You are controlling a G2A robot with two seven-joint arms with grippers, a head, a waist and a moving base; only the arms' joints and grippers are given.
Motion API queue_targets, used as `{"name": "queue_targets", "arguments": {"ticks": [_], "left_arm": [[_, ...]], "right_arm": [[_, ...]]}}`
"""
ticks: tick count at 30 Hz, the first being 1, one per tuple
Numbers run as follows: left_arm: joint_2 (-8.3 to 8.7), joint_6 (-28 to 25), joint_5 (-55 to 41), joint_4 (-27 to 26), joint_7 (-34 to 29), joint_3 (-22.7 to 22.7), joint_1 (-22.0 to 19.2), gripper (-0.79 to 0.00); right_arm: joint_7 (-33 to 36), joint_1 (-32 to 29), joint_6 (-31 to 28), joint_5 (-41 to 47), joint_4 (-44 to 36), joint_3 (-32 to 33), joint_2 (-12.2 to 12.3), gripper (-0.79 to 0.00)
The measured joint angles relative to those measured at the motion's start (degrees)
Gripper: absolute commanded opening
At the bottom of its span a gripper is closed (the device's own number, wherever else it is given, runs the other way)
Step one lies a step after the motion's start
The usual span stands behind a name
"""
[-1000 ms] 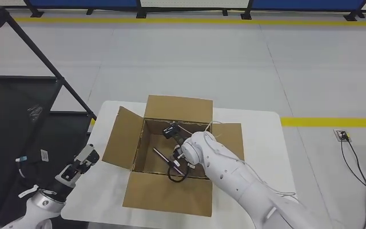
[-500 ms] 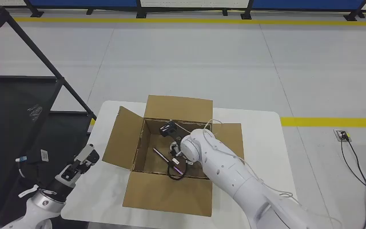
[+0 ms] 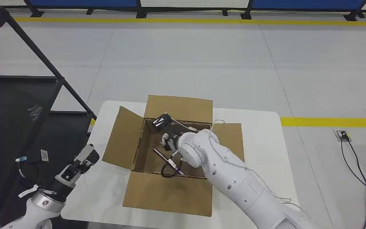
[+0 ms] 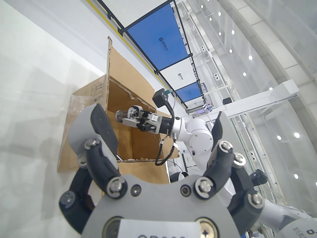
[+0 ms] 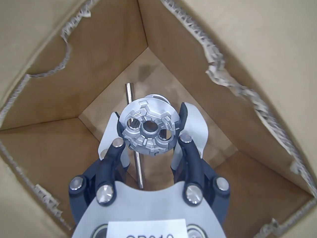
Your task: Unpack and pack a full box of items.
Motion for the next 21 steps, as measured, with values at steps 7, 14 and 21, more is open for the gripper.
{"name": "queue_targets", "arguments": {"ticks": [7,14,21], "left_arm": [[0.0,0.0,0.0,0.0,0.0,0.0,0.0,0.0],[0.0,0.0,0.0,0.0,0.0,0.0,0.0,0.0],[0.0,0.0,0.0,0.0,0.0,0.0,0.0,0.0]], "right_arm": [[5.5,-17.5,7.9,-13.3,-28.4,13.7,5.5,-0.785],[8.0,-29.4,14.3,-21.1,-42.7,25.5,7.6,-0.785],[6.5,-34.8,19.0,-18.5,-42.3,37.5,8.4,-0.785]]}}
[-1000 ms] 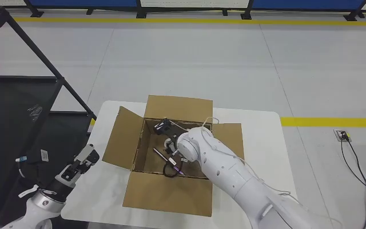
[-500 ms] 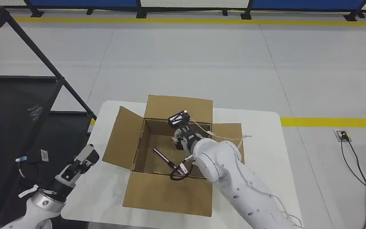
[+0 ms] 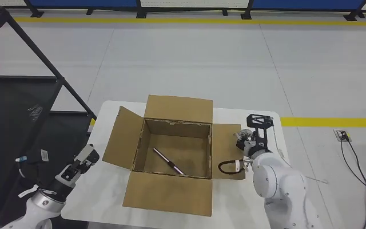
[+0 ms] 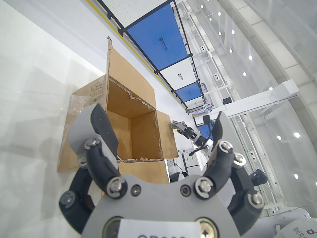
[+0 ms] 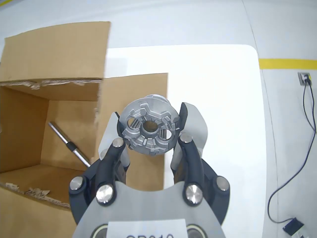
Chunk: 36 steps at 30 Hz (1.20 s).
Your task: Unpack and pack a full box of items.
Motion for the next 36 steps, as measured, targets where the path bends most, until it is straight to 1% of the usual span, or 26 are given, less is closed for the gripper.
{"name": "queue_targets", "arguments": {"ticks": [4,6,9,14,17,21,22,23,25,26,27,28,31,32,36], "left_arm": [[0.0,0.0,0.0,0.0,0.0,0.0,0.0,0.0],[0.0,0.0,0.0,0.0,0.0,0.0,0.0,0.0],[0.0,0.0,0.0,0.0,0.0,0.0,0.0,0.0],[0.0,0.0,0.0,0.0,0.0,0.0,0.0,0.0],[0.0,0.0,0.0,0.0,0.0,0.0,0.0,0.0],[0.0,0.0,0.0,0.0,0.0,0.0,0.0,0.0],[0.0,0.0,0.0,0.0,0.0,0.0,0.0,0.0],[0.0,0.0,0.0,0.0,0.0,0.0,0.0,0.0],[0.0,0.0,0.0,0.0,0.0,0.0,0.0,0.0],[0.0,0.0,0.0,0.0,0.0,0.0,0.0,0.0],[0.0,0.0,0.0,0.0,0.0,0.0,0.0,0.0],[0.0,0.0,0.0,0.0,0.0,0.0,0.0,0.0],[0.0,0.0,0.0,0.0,0.0,0.0,0.0,0.0],[0.0,0.0,0.0,0.0,0.0,0.0,0.0,0.0],[0.0,0.0,0.0,0.0,0.0,0.0,0.0,0.0]], "right_arm": [[-0.3,-0.3,0.7,1.9,4.6,4.9,0.3,-0.785],[0.9,0.9,1.2,0.9,8.8,6.6,0.6,-0.785],[3.0,3.8,0.5,0.4,15.8,8.2,0.8,-0.785],[3.9,8.9,-0.4,0.1,27.0,9.4,1.1,-0.785],[3.7,11.0,-1.0,0.3,31.4,9.7,1.2,-0.785],[2.7,12.1,-2.1,1.6,34.7,10.4,1.4,-0.785],[2.4,12.3,-2.3,1.9,35.3,10.6,1.5,-0.717],[2.0,12.4,-2.5,2.2,35.9,10.8,1.5,-0.622],[1.6,12.5,-2.8,2.7,36.6,11.0,1.6,-0.465],[1.4,12.6,-2.8,2.9,36.9,11.0,1.6,-0.437],[1.3,12.6,-2.8,3.0,37.0,11.1,1.7,-0.342],[1.2,12.7,-2.8,3.1,37.2,11.1,1.7,-0.194],[1.1,12.7,-2.8,3.4,37.3,11.0,1.8,-0.018],[1.0,12.7,-2.7,3.4,37.3,11.0,1.8,0.0],[0.9,12.4,-2.1,3.4,36.0,11.3,2.0,0.0]]}}
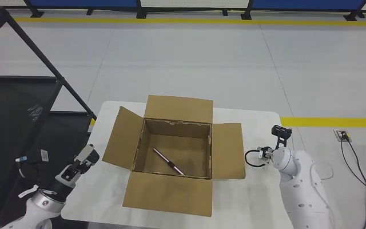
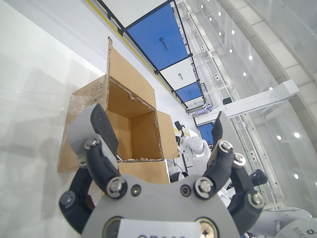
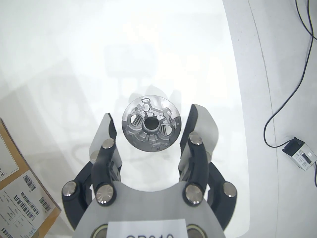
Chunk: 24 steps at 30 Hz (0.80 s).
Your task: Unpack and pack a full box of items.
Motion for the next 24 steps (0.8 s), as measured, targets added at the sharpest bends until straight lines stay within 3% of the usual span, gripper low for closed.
{"name": "queue_targets", "arguments": {"ticks": [5,8,11,16,19,24], "left_arm": [[0.0,0.0,0.0,0.0,0.0,0.0,0.0,0.0],[0.0,0.0,0.0,0.0,0.0,0.0,0.0,0.0],[0.0,0.0,0.0,0.0,0.0,0.0,0.0,0.0],[0.03,-0.1,0.1,-0.1,1.2,0.3,0.5,0.0],[0.09,-0.4,-0.5,0.2,2.1,0.1,0.9,0.0],[0.2,-0.8,-2.9,0.8,3.3,-1.6,1.8,0.0]], "right_arm": [[-1.5,-1.7,2.6,0.3,-5.9,0.3,0.0,0.0],[-3.6,-4.1,4.3,0.6,-14.1,-0.9,-0.2,0.0],[-4.9,-6.6,5.8,-1.3,-24.8,-4.1,-0.6,0.0],[-4.2,-6.2,4.7,-4.8,-35.6,-12.0,-1.2,0.0],[-1.4,-2.3,0.6,-4.7,-35.3,-18.2,-1.8,0.0],[1.9,7.8,-7.1,2.6,-26.3,-28.4,-3.7,0.0]]}}
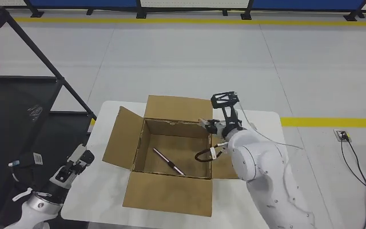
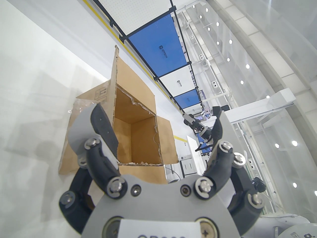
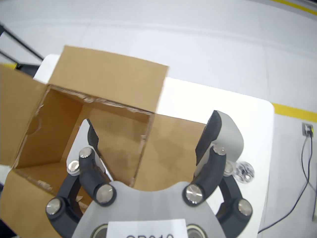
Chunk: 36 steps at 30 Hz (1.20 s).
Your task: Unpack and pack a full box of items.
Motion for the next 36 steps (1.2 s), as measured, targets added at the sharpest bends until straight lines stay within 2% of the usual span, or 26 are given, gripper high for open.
{"name": "queue_targets", "arguments": {"ticks": [8,14,23,29,36], "left_arm": [[0.26,-0.6,-3.2,1.1,0.4,-2.3,0.9,0.0],[0.47,-1.1,-5.3,1.7,0.0,-3.7,1.5,0.0],[0.9,-0.9,-6.9,2.9,-1.8,-3.9,0.4,0.0],[0.9,-0.9,-6.9,2.9,-1.8,-3.9,0.4,0.0],[0.9,-0.9,-6.9,2.9,-1.8,-3.9,0.4,0.0]], "right_arm": [[1.3,16.2,-7.9,14.5,24.9,-15.1,-5.3,0.0],[4.1,23.9,-10.7,21.1,39.7,-24.2,-10.0,0.0],[1.4,27.4,-12.0,25.9,55.2,-31.3,-16.0,0.0],[-0.6,28.5,-12.3,27.4,63.2,-34.0,-19.7,0.0],[0.4,29.5,-12.6,27.6,70.7,-36.4,-23.6,0.0]]}}
